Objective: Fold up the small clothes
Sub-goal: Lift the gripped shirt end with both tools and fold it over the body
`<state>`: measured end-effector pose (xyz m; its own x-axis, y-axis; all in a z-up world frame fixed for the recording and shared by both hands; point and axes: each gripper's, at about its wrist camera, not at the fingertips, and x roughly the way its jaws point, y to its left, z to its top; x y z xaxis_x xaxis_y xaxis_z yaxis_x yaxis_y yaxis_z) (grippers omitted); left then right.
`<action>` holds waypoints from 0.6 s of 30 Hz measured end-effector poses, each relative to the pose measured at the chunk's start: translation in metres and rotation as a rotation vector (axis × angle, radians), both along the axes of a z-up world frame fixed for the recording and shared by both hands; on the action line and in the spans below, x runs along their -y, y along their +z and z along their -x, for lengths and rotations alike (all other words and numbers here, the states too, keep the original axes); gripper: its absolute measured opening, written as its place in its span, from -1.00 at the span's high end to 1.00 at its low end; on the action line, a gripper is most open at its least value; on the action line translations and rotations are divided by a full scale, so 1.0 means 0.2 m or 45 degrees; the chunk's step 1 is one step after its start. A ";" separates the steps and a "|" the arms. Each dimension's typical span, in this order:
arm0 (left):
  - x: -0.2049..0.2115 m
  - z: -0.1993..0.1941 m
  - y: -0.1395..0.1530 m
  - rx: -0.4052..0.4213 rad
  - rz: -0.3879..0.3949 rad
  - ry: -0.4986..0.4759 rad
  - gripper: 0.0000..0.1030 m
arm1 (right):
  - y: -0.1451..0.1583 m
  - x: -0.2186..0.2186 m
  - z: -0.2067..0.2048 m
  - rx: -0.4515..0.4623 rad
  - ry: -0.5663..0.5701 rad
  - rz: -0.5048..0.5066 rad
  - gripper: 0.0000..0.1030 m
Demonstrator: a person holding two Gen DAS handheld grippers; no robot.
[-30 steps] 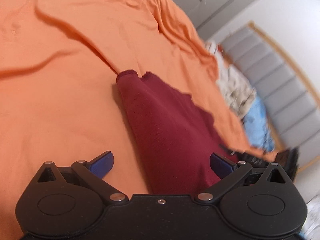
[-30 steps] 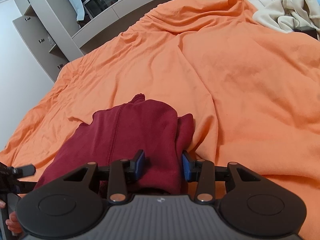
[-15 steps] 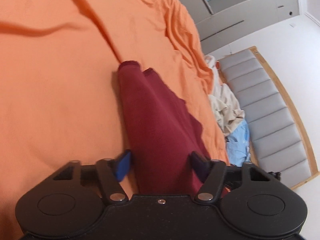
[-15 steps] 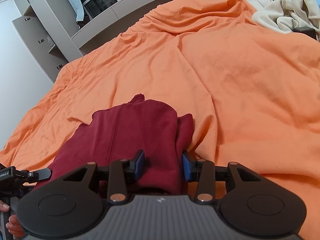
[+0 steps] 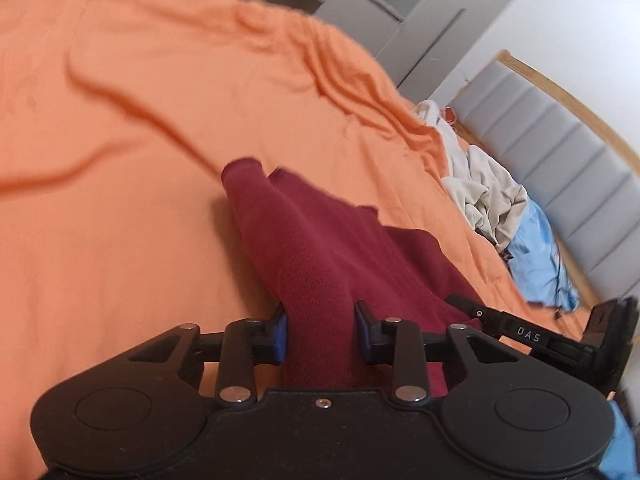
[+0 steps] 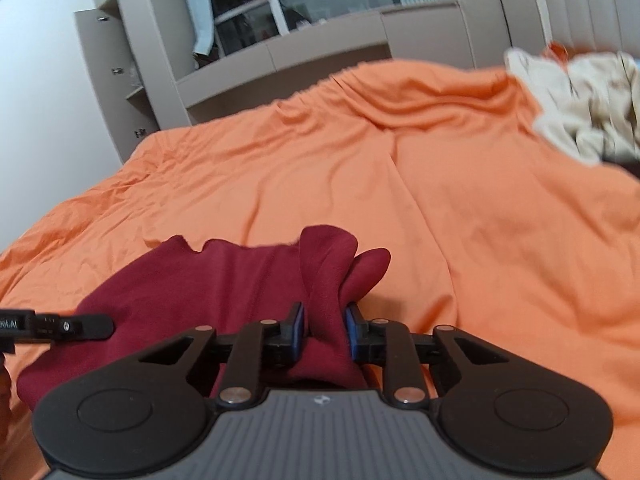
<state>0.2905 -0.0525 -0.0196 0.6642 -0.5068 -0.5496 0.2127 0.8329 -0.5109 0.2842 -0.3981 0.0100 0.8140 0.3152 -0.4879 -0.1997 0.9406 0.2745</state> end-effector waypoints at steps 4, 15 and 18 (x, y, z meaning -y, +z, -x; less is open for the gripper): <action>0.03 0.04 0.09 0.098 -0.070 -0.029 0.41 | 0.05 -0.06 0.04 0.093 0.018 0.048 0.61; -0.05 0.17 0.31 0.335 -0.225 0.019 0.44 | 0.17 -0.37 0.00 0.316 0.134 0.035 0.64; -0.12 0.20 0.36 0.388 -0.276 0.081 0.44 | 0.19 -0.50 -0.06 0.359 0.184 0.033 0.64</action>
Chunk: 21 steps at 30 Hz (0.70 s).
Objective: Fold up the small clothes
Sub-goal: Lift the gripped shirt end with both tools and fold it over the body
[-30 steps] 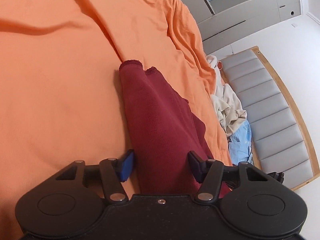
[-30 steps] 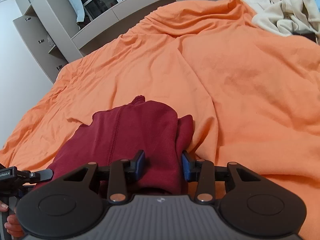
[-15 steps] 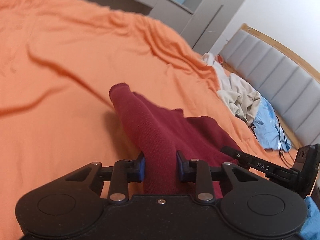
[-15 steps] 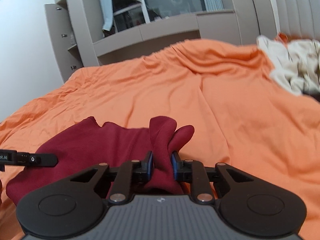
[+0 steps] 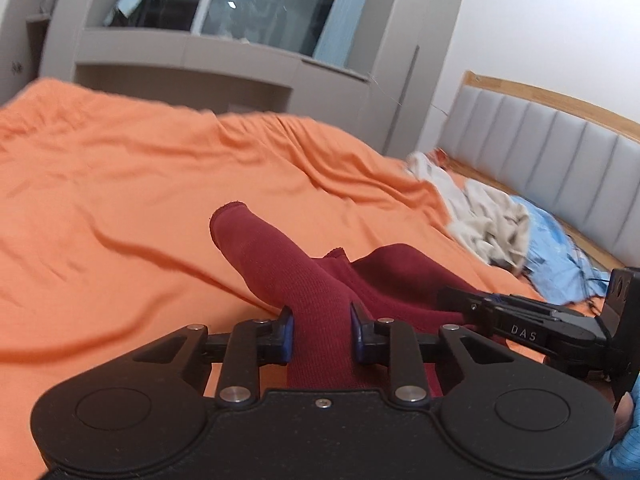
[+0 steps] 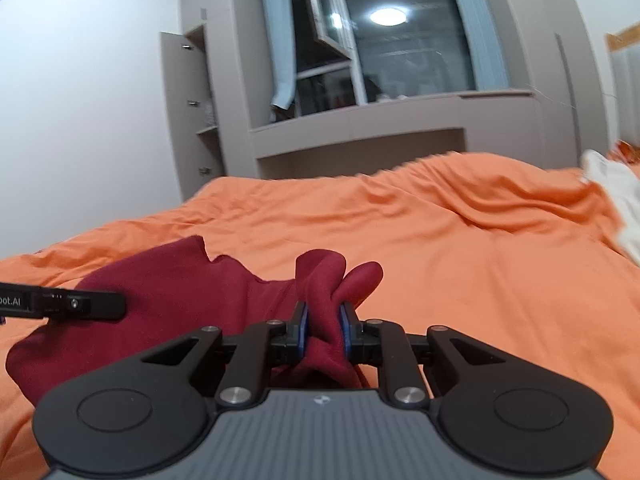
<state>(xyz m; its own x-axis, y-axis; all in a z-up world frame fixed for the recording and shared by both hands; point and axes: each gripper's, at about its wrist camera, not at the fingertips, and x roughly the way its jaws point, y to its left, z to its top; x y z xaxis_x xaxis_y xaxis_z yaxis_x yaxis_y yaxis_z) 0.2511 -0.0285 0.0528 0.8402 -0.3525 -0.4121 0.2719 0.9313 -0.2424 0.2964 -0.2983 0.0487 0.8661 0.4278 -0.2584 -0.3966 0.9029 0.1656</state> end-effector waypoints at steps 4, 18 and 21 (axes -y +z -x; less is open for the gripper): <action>-0.12 0.02 0.06 0.056 -0.061 0.101 0.44 | -0.03 -0.14 -0.07 -0.021 0.054 -0.012 0.64; -0.33 -0.03 -0.19 -0.178 -0.209 0.222 0.38 | -0.29 -0.16 -0.20 -0.294 0.002 0.043 0.57; -0.35 -0.03 -0.21 -0.201 -0.225 0.220 0.35 | -0.31 -0.17 -0.20 -0.317 -0.017 0.073 0.50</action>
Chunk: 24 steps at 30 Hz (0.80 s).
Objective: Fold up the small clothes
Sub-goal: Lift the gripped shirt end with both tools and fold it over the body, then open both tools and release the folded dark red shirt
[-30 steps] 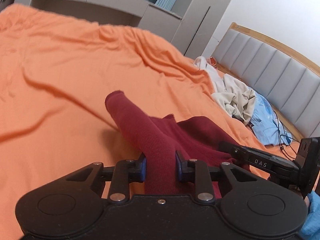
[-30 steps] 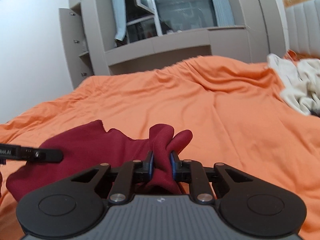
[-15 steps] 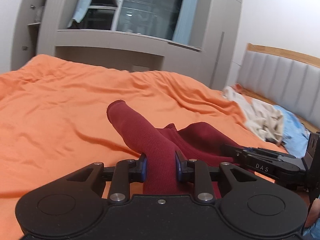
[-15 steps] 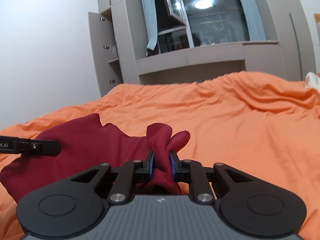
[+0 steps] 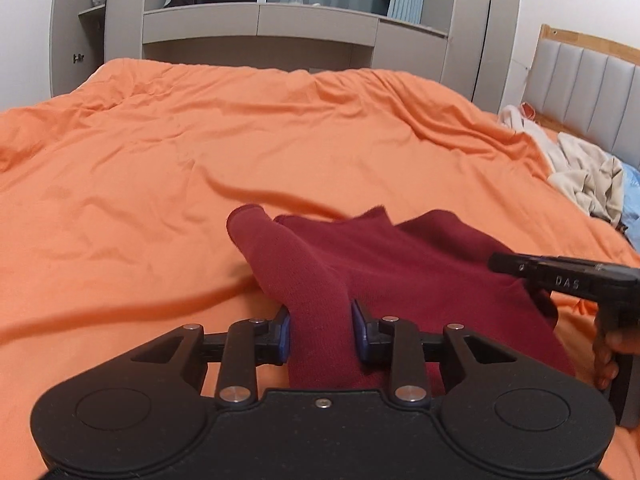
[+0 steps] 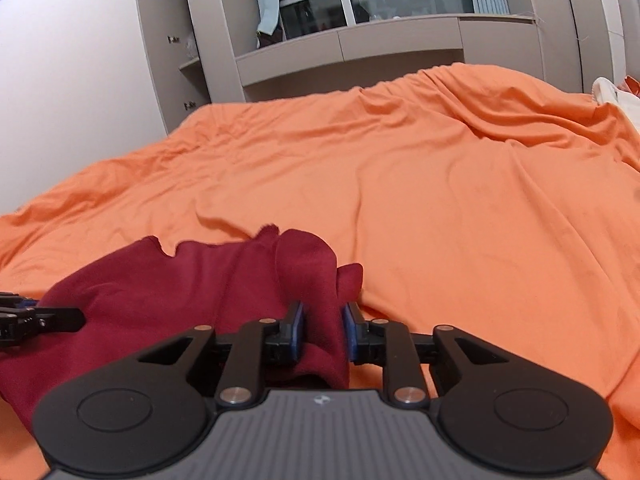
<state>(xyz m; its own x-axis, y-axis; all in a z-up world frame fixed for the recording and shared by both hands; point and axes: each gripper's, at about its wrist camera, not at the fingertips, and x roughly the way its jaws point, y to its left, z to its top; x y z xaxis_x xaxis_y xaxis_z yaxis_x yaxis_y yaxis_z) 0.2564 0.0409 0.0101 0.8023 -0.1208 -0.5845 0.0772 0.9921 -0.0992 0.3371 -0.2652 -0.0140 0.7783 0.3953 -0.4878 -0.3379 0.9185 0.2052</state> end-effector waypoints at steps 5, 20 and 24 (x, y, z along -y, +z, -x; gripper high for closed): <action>0.01 -0.01 -0.03 -0.030 -0.031 0.008 0.30 | -0.02 0.01 0.01 -0.023 -0.021 0.001 0.33; 0.05 -0.01 -0.03 -0.023 -0.133 0.099 -0.48 | -0.05 0.06 0.00 -0.072 -0.094 -0.033 -0.28; 0.04 -0.01 -0.04 -0.034 -0.130 0.140 -0.81 | -0.06 0.08 0.00 -0.081 -0.131 -0.046 -0.53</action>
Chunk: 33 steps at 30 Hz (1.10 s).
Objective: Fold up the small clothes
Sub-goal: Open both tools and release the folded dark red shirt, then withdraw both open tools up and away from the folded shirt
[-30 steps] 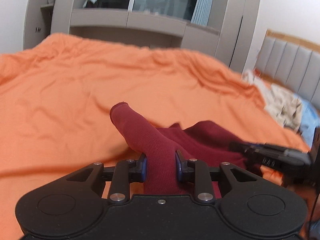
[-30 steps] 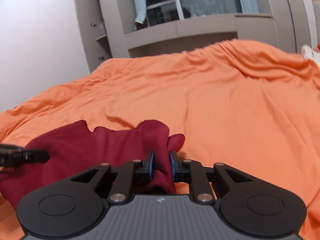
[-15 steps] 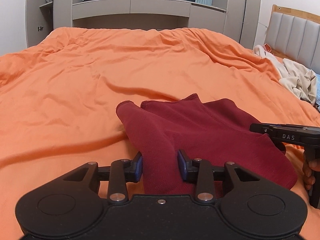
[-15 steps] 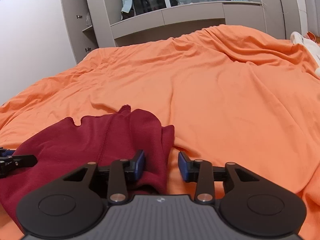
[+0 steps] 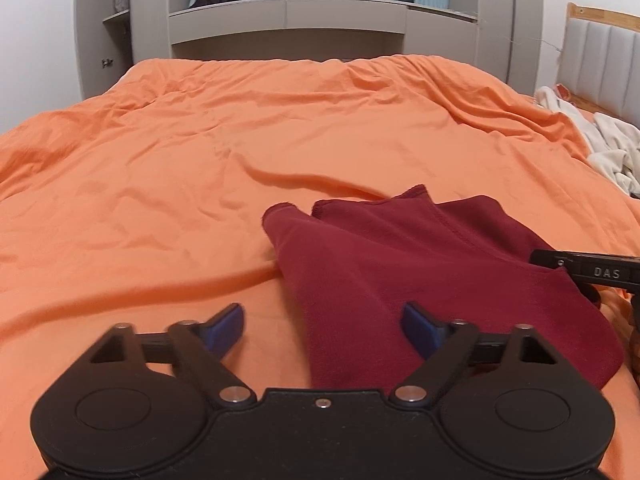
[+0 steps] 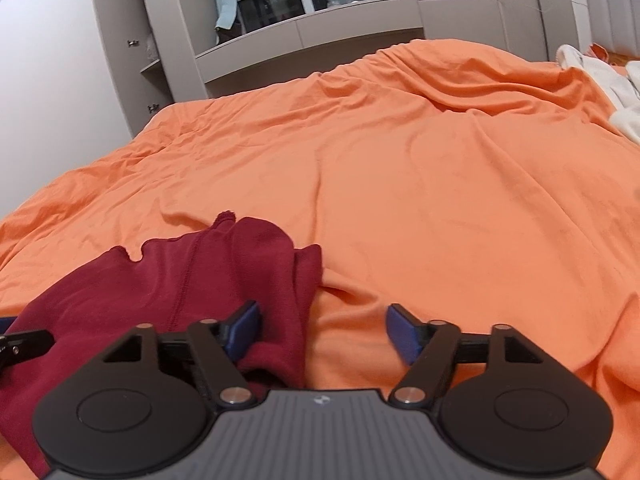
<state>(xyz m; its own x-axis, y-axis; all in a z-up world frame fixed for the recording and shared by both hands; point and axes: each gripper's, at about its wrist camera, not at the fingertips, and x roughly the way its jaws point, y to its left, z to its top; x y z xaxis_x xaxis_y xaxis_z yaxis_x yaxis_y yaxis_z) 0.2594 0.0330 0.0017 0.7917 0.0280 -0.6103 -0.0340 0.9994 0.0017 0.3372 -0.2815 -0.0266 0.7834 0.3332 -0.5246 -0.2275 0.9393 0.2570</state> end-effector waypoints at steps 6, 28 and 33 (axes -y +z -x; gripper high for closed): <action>-0.01 0.01 -0.02 -0.001 0.007 0.040 -0.94 | -0.01 0.03 0.01 -0.007 -0.029 -0.031 -0.80; 0.01 0.14 0.11 0.128 0.079 0.097 -0.99 | 0.20 0.04 0.27 0.261 -0.020 -0.027 -1.00; 0.02 0.26 0.16 0.219 0.108 0.120 -0.99 | 0.25 0.04 0.38 0.322 -0.031 -0.060 -1.00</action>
<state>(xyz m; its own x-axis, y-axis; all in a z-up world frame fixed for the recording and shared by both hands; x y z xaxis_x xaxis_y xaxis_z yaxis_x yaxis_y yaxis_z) 0.2066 0.0292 0.0336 0.8806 0.0615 -0.4698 -0.1203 0.9881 -0.0960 0.2615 -0.2904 0.0226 0.8959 0.3321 -0.2950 -0.2676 0.9336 0.2383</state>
